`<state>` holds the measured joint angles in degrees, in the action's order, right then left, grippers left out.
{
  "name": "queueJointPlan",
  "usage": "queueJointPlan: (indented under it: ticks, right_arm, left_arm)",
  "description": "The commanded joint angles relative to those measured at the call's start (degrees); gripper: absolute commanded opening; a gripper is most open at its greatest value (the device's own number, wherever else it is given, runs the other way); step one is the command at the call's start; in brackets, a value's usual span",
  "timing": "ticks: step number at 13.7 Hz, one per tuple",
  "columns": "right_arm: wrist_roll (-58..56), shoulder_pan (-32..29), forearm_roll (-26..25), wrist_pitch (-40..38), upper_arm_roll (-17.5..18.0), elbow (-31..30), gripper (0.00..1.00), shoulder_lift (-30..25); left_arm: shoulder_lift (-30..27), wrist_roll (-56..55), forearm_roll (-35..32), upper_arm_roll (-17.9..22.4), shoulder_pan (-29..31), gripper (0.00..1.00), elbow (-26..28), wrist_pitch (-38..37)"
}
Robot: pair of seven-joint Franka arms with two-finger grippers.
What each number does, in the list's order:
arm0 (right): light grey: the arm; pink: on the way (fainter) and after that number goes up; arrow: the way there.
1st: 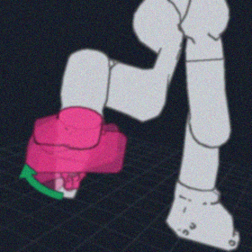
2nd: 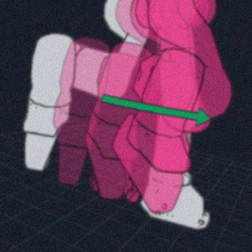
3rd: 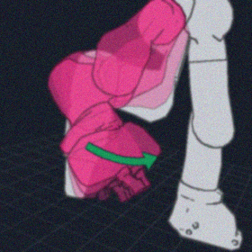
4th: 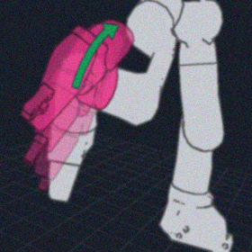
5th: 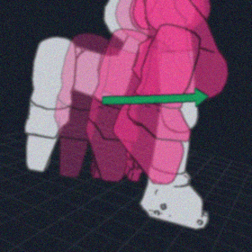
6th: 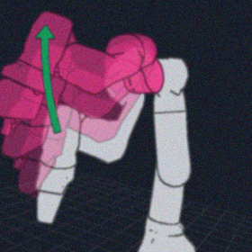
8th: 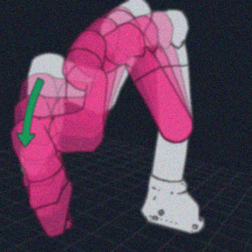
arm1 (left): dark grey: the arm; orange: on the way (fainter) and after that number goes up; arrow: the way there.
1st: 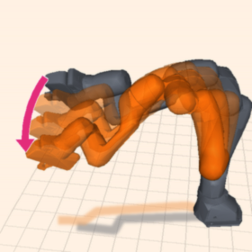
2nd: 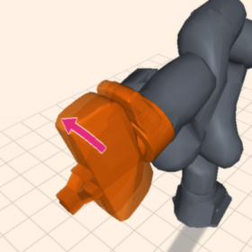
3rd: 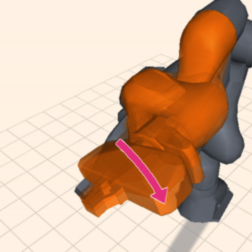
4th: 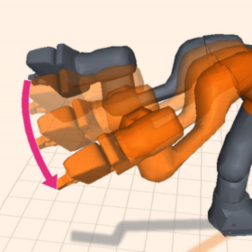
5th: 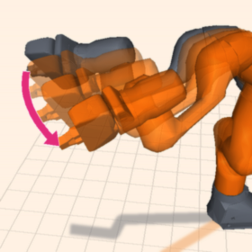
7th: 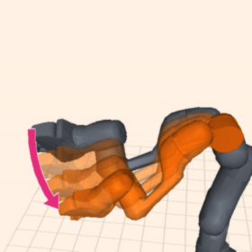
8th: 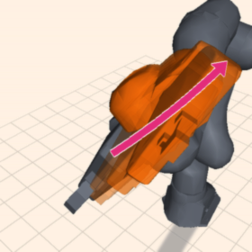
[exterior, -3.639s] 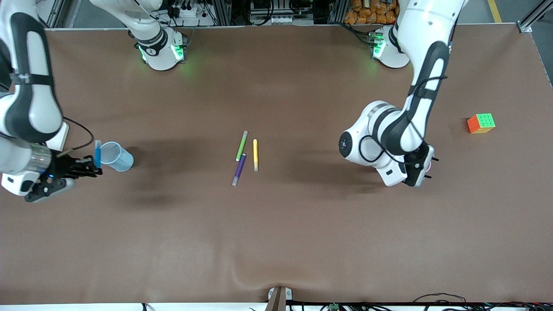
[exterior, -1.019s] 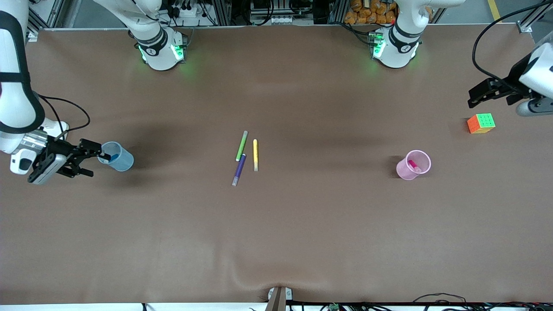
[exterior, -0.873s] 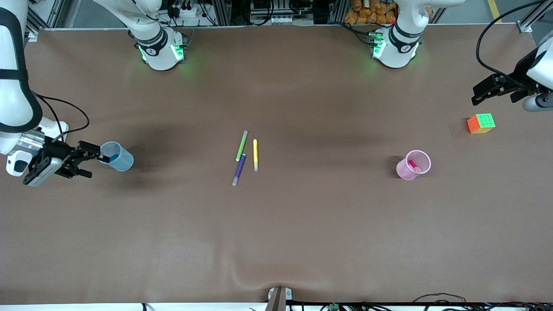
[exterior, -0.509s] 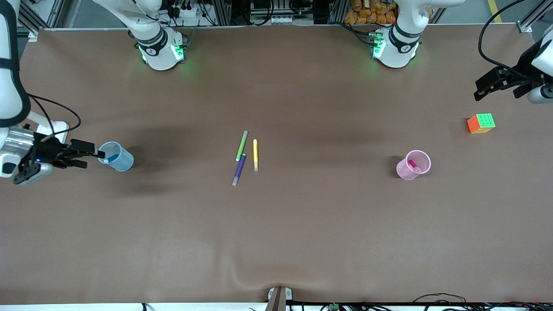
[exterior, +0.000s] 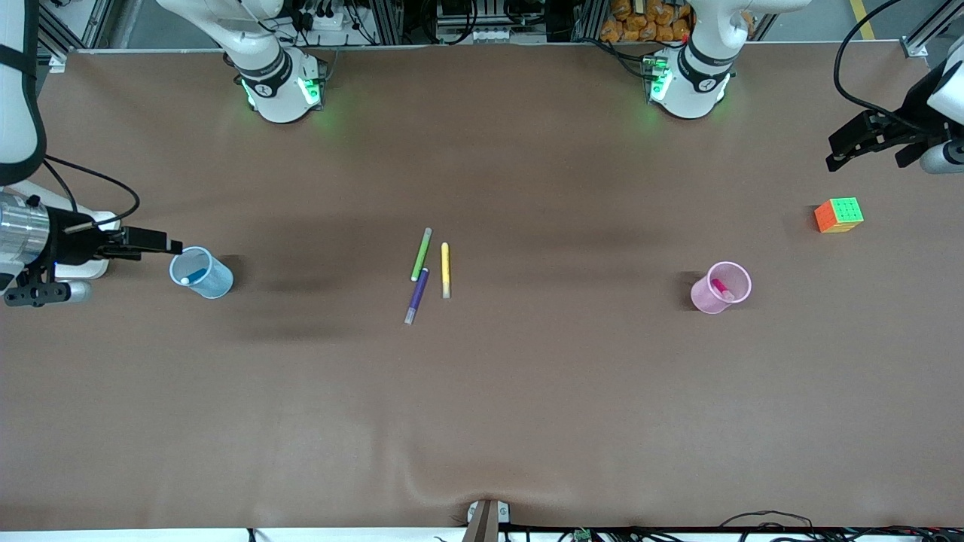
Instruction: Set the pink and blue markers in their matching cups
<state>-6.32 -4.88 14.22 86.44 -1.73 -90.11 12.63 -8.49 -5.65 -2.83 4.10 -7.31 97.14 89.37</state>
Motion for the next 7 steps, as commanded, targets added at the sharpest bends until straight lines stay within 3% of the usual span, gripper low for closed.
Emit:
queueJointPlan:
  ticks: [1,7]
  right_arm:
    - [6.4,3.0,-5.4,-5.9,0.0,6.5,1.0,0.0]
    - [5.8,3.4,-7.7,-14.5,-0.1,19.6,1.0,0.6]
  left_arm:
    - [-1.1,0.5,0.9,-0.2,0.3,1.0,0.2,-0.9]
    - [-1.1,0.9,1.0,-0.2,0.0,1.0,0.2,-0.9]
